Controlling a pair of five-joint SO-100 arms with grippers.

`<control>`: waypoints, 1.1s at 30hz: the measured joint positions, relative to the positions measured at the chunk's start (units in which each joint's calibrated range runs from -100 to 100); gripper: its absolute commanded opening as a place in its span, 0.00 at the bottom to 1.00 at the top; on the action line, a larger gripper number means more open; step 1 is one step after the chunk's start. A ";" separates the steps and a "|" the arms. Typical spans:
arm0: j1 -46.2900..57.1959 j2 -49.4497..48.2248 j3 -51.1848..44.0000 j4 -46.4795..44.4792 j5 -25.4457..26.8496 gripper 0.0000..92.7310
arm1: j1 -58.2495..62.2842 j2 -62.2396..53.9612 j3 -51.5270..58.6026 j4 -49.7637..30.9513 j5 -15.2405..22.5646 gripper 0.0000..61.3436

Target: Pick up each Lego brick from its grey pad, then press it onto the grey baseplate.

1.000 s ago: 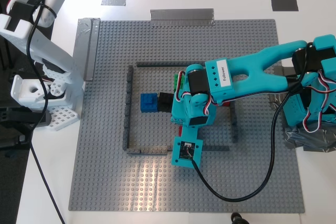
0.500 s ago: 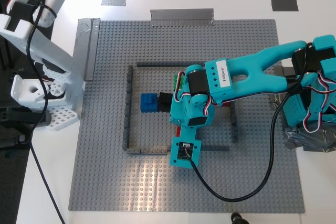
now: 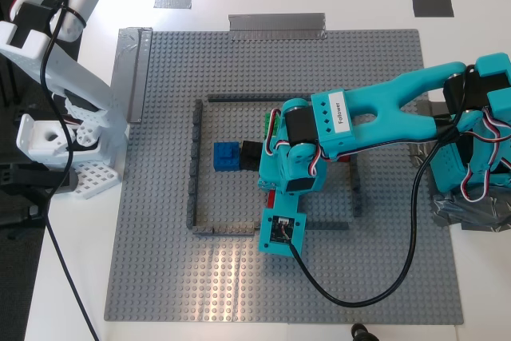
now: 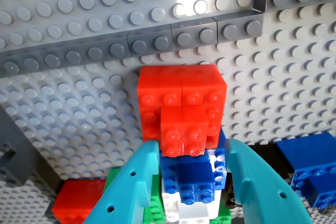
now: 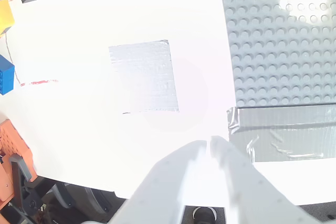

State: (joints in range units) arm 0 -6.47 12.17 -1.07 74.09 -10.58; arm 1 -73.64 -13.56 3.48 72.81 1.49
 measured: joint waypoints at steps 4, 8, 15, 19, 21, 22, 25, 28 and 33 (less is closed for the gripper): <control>0.00 0.00 -0.88 2.26 0.00 0.16 | 0.00 0.00 0.00 0.00 0.49 0.00; 0.00 -2.03 -2.54 4.43 0.00 0.17 | 0.00 0.00 0.00 0.00 0.64 0.00; 0.00 -6.09 -7.12 10.61 -0.05 0.16 | 0.00 0.00 0.00 -0.72 0.64 0.00; 2.59 -10.99 -13.17 17.74 -0.05 0.04 | 0.00 0.00 0.00 -1.77 0.64 0.00; 6.81 -14.45 -16.49 20.00 -0.26 0.00 | 0.00 0.00 0.00 -1.61 0.64 0.00; 9.84 -16.40 -18.15 22.09 0.00 0.00 | 0.00 0.00 0.00 -1.53 0.64 0.00; 21.24 -19.78 -21.46 22.17 0.31 0.00 | 0.00 0.00 0.00 -1.53 0.64 0.00; 36.11 -20.12 -21.85 18.96 0.37 0.00 | 0.00 0.00 0.00 -1.53 0.64 0.00; 60.60 -15.98 -18.34 15.48 0.10 0.00 | 0.00 0.00 0.00 -0.88 0.64 0.00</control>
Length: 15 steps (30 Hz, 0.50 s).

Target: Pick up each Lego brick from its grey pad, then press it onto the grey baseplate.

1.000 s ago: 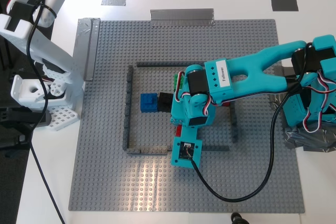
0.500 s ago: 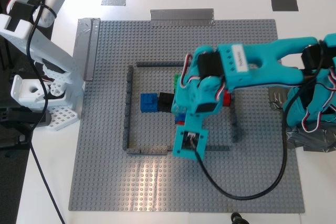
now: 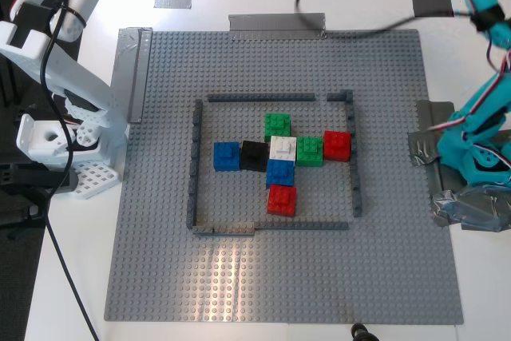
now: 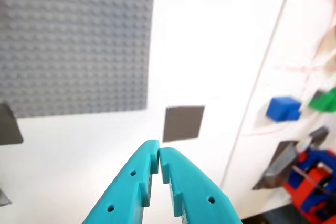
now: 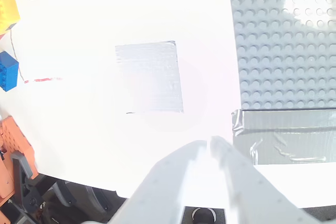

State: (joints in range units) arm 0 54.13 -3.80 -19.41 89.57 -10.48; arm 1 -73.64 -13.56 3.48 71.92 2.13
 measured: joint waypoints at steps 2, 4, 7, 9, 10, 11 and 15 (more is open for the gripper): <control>3.70 0.68 0.88 -0.17 -0.57 0.00 | 0.00 0.00 0.00 0.16 0.00 0.00; 7.70 0.68 1.07 -0.17 -0.73 0.00 | 0.00 0.00 0.00 0.16 0.00 0.00; 13.10 0.68 1.07 -0.09 -0.73 0.00 | 0.00 0.00 0.00 0.16 0.00 0.00; 15.02 0.76 1.17 -0.09 -0.73 0.00 | -0.36 0.00 0.00 0.16 -0.34 0.00; 15.46 0.68 1.07 -0.09 -0.78 0.00 | -0.55 0.00 0.00 0.16 -0.44 0.00; 15.54 0.68 1.07 -0.09 -0.78 0.00 | -0.73 0.00 0.00 0.16 -0.54 0.00; 16.57 0.68 1.17 -0.43 -0.78 0.00 | -0.82 0.00 0.00 0.16 -0.64 0.00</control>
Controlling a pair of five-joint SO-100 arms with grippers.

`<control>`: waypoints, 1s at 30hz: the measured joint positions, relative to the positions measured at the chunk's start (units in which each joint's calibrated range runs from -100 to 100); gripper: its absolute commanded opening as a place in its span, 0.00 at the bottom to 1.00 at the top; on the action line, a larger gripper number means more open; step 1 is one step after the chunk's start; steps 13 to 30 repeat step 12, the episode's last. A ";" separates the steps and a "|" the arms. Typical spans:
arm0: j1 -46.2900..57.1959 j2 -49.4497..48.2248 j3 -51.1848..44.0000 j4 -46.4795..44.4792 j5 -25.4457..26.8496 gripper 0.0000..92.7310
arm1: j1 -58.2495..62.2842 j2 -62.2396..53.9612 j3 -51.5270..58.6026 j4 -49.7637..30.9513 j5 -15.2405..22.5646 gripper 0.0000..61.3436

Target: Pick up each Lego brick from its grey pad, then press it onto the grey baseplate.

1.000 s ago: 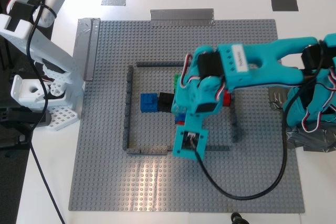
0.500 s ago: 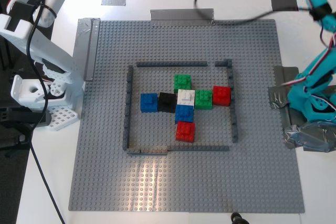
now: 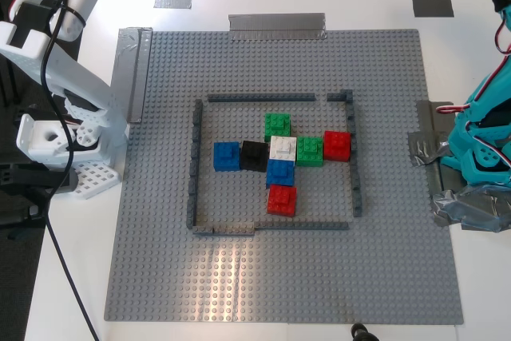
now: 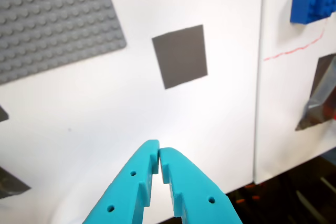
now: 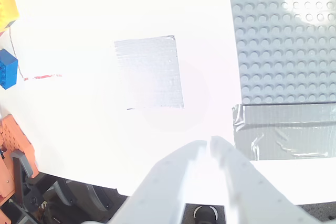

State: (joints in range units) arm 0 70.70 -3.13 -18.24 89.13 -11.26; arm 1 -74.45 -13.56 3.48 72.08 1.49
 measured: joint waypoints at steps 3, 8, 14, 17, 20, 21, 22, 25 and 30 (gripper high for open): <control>0.67 0.00 0.00 0.00 0.00 0.00 | 0.00 0.00 0.00 0.00 0.00 0.00; 0.15 0.00 0.00 0.00 0.00 0.00 | 0.09 0.00 0.48 0.00 0.00 0.00; 0.44 0.00 0.39 0.09 0.00 0.00 | 0.09 0.00 0.97 0.00 0.00 0.00; 0.44 0.00 0.39 0.09 0.00 0.00 | 0.09 0.00 0.97 0.00 0.00 0.00; 0.44 0.00 0.39 0.09 0.00 0.00 | 0.09 0.00 0.97 0.00 0.00 0.00; 0.44 0.00 0.39 0.09 0.00 0.00 | 0.09 0.00 0.97 0.00 0.00 0.00; 0.44 0.00 0.39 0.09 0.00 0.00 | 0.09 0.00 0.97 0.00 0.00 0.00; 0.44 0.00 0.39 0.09 0.00 0.00 | 0.09 0.00 0.97 0.00 0.00 0.00; 0.44 0.00 0.39 0.09 0.00 0.00 | 0.09 0.00 0.97 0.00 0.00 0.00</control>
